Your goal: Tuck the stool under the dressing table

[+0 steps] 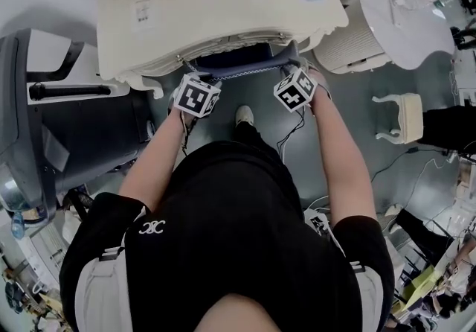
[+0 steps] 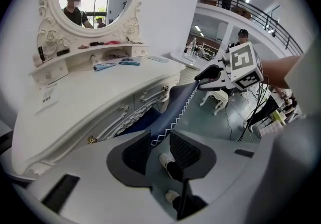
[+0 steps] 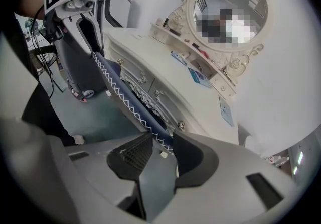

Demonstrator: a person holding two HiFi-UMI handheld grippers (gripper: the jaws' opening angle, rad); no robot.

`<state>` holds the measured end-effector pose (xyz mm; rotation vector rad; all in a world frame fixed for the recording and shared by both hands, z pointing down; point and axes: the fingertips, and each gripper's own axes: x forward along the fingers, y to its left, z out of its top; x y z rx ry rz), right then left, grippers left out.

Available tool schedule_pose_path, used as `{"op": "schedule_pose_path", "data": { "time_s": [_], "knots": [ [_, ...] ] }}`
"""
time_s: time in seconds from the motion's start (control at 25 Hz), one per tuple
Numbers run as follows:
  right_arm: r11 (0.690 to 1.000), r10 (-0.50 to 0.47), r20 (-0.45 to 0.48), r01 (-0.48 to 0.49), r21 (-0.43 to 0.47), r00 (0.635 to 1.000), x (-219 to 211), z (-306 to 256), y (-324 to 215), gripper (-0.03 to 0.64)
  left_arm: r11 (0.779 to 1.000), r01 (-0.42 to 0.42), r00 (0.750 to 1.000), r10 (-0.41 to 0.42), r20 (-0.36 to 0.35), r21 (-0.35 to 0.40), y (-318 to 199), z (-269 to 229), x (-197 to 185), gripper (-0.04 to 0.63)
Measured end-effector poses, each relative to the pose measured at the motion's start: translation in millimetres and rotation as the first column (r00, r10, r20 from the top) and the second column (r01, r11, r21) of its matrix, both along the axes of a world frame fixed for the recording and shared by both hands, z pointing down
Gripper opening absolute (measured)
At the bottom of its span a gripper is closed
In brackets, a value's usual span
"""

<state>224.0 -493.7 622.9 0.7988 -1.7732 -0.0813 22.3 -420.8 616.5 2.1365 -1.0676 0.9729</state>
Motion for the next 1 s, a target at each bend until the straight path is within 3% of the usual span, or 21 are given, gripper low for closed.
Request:
{"op": "schedule_pose_path", "data": {
  "time_s": [0.52, 0.56, 0.6, 0.68, 0.8, 1.0],
  "knots": [
    [0.998, -0.049, 0.067, 0.047, 0.028, 0.997, 3, -11, 0, 0.133, 0.997, 0.076, 0.997, -0.075, -0.034, 0.024, -1, -4, 2, 0.126],
    [0.998, -0.038, 0.100, 0.034, 0.044, 0.994, 3, -19, 2, 0.124, 0.995, 0.090, 0.995, -0.088, -0.047, 0.042, -2, -10, 1, 0.123],
    [0.998, -0.008, 0.155, -0.001, 0.059, 0.988, 3, -29, 3, 0.025, 0.992, 0.113, 0.992, -0.109, -0.069, 0.064, -5, -17, 0, 0.098],
    [0.993, 0.085, 0.308, -0.106, 0.053, 0.947, 3, -50, 3, 0.012, 0.979, 0.175, 0.980, -0.162, -0.117, 0.102, -15, -37, -6, 0.024],
    [0.969, 0.181, 0.525, -0.242, 0.050, 0.832, -1, -83, -5, 0.011, 0.955, 0.247, 0.964, -0.225, -0.141, 0.165, -33, -66, -17, 0.008],
    [0.928, 0.168, 0.735, -0.356, 0.105, 0.656, -26, -151, -21, 0.009, 0.906, 0.322, 0.945, -0.287, -0.159, 0.276, -58, -120, -26, 0.007]
  ]
}}
